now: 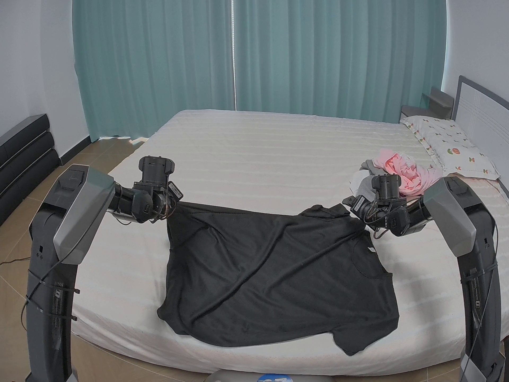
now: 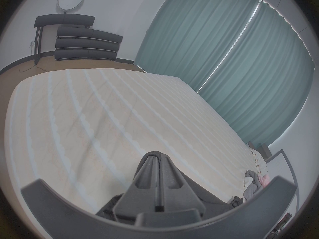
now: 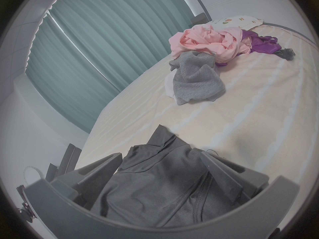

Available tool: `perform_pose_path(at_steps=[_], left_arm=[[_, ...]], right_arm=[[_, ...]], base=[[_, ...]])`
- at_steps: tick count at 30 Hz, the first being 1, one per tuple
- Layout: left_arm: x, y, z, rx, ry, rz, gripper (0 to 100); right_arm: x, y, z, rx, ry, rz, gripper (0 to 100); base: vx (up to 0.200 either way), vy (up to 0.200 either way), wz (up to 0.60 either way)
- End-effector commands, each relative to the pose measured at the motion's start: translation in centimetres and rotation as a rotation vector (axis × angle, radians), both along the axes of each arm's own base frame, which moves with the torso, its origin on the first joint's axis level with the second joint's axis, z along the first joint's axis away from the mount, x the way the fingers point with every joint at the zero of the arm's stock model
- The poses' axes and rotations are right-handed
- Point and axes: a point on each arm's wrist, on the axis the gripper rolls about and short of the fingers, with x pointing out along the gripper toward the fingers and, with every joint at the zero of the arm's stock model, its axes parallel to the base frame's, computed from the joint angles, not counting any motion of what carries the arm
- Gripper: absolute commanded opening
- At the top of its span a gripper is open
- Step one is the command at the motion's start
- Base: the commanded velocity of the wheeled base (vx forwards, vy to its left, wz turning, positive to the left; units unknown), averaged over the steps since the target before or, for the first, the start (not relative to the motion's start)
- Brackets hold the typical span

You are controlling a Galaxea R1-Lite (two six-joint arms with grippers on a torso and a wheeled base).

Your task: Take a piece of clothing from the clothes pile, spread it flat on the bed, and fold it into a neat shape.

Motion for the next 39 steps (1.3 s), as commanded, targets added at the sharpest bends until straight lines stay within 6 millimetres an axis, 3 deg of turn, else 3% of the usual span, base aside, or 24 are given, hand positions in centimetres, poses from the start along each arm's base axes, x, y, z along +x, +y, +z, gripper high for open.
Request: perform_pose_path(at_steps=[1,16,25,26,33,39], left_arm=[[-0.1,1.3,0.9,-0.001,-0.012,0.024,0],[-0.2,5.1,0.5,0.001,0.010,0.102,0],[-1.1,4.6,-1.4,0.004,0.071,0.089,0],[-1.1,4.6,-1.4,0.004,0.071,0.089,0],[-1.1,4.3,-1.6,0.004,0.074,0.082,0],[-1.0,4.3,-1.4,0.005,0.068,0.083,0]], right_arm=[[0.4,0.6,-1.9,-0.009,0.018,0.012,100],[2.2,1.5,-1.8,-0.028,-0.056,0.012,100],[1.7,3.6,-3.2,-0.042,-0.030,0.066,100],[1.6,3.7,-3.3,-0.042,-0.029,0.067,0],[1.4,4.2,-3.5,-0.075,-0.021,0.092,0],[2.0,2.8,-1.4,-0.027,-0.062,0.041,0]], base=[[0.000,0.000,0.00],[0.000,0.000,0.00],[0.000,0.000,0.00],[0.000,0.000,0.00],[0.000,0.000,0.00],[0.000,0.000,0.00]])
